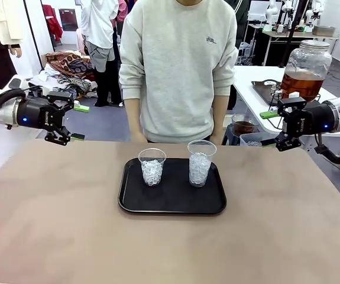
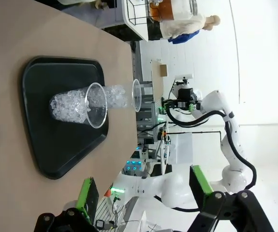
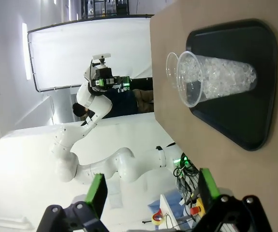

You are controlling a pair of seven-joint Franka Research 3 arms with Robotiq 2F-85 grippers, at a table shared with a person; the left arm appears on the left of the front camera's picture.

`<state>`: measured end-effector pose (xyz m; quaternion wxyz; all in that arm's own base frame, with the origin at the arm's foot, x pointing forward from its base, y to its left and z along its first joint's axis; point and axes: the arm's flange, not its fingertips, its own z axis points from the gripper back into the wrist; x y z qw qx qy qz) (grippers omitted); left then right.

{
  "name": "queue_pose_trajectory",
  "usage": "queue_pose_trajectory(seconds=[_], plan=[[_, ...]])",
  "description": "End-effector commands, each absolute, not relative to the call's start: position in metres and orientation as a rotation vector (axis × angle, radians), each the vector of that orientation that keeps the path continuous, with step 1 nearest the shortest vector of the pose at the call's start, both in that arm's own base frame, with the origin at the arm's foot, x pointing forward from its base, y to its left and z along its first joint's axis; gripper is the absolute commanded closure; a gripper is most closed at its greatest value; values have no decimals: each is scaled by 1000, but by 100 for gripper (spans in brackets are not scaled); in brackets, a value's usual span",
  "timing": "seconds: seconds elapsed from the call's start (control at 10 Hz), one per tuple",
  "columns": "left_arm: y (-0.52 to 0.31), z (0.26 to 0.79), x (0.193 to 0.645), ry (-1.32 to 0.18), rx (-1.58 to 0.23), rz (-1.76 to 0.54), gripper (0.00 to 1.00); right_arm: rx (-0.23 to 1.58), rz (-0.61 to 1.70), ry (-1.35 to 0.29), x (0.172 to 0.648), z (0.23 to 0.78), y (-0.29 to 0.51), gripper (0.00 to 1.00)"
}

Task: Pour the drink into the iced cup.
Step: Pick up the iced cup indicated by the human and present it to them.

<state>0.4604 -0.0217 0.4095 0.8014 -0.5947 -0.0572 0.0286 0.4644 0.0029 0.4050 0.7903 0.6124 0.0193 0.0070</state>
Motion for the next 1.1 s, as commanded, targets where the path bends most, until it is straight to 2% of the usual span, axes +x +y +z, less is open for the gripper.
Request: queue_pose_trajectory(seconds=[0.0,1.0], plan=[[-22,409,460,-129,-1288,74,0,1319,13,41,464,405,2,0],[-22,409,460,-129,-1288,74,0,1319,13,41,464,405,2,0]])
